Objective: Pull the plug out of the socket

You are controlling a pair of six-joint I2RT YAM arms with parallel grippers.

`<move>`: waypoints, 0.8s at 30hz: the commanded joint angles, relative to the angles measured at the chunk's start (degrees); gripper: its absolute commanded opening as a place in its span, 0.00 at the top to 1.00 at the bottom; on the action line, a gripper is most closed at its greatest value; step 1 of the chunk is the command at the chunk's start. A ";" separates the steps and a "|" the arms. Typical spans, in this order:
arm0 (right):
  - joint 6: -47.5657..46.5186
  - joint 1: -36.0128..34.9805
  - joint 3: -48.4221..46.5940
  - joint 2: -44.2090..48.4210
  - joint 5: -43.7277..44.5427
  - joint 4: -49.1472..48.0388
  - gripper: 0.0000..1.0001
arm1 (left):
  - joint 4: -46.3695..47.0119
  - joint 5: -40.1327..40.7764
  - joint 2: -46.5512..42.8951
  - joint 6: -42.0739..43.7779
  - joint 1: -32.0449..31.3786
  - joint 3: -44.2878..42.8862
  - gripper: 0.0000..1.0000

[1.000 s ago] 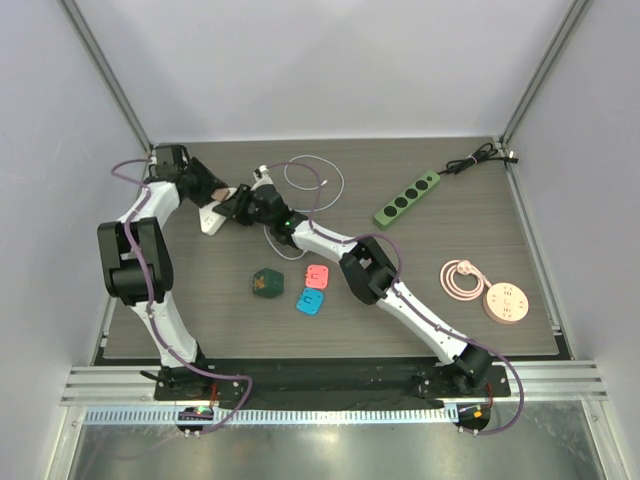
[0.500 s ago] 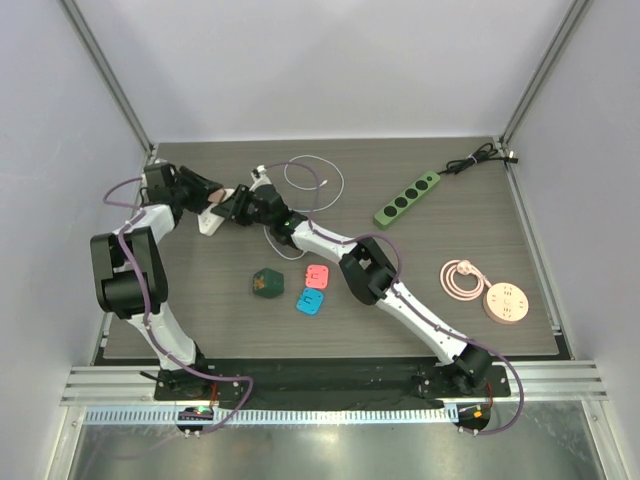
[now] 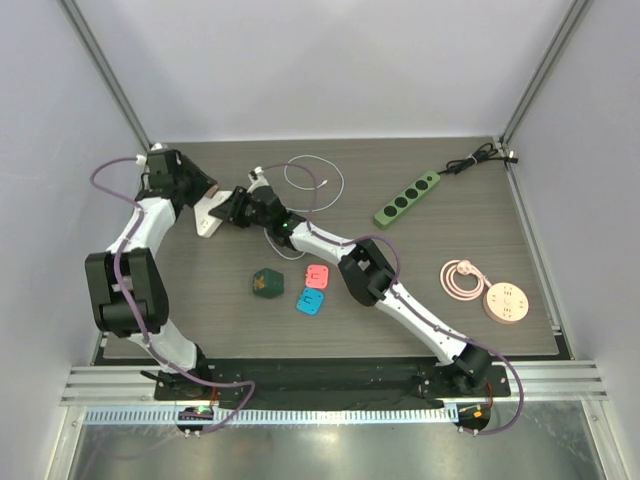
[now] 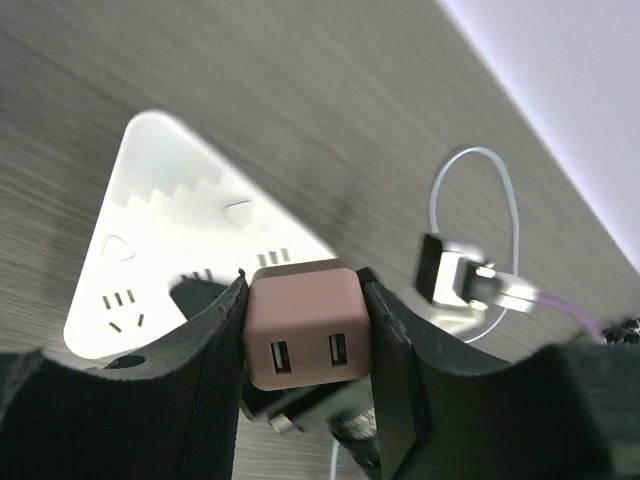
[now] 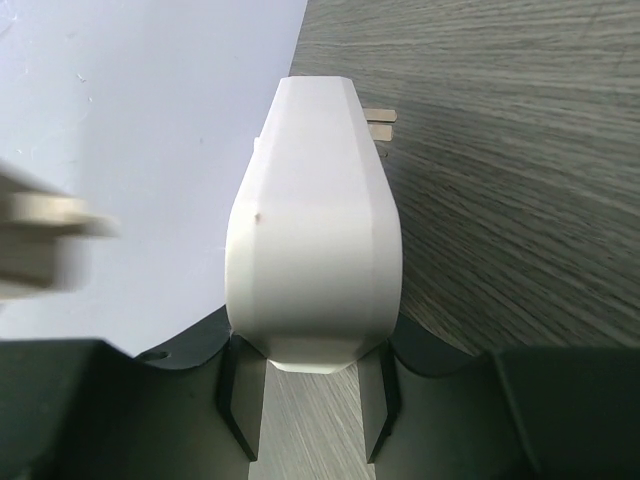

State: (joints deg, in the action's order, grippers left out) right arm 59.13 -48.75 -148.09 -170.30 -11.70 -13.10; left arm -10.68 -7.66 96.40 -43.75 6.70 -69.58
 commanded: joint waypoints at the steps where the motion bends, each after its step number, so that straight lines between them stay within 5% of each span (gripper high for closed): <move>1: -2.97 -0.29 -0.27 -2.41 1.51 7.83 0.99 | -2.24 10.82 -8.42 6.48 -1.87 -3.55 1.00; 8: -4.20 -0.03 -0.97 -2.23 2.64 7.30 0.99 | 0.92 0.72 -9.30 -0.45 1.21 -0.47 1.00; 10: -4.20 0.32 -0.27 -1.44 3.61 6.95 0.92 | 0.83 0.45 -9.91 -0.29 1.47 -0.21 1.00; 14: -5.78 1.29 -1.76 -1.44 3.97 6.42 0.61 | 0.66 2.99 -13.95 0.85 1.47 2.34 1.00; 24: -6.93 3.66 -0.27 5.06 3.62 11.33 0.16 | -0.05 4.94 -17.65 2.53 1.39 3.14 1.00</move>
State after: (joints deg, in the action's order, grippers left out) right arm 54.78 -46.50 -148.99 -168.72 -9.69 -7.94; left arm -12.29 -3.75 80.49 -42.57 8.10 -65.73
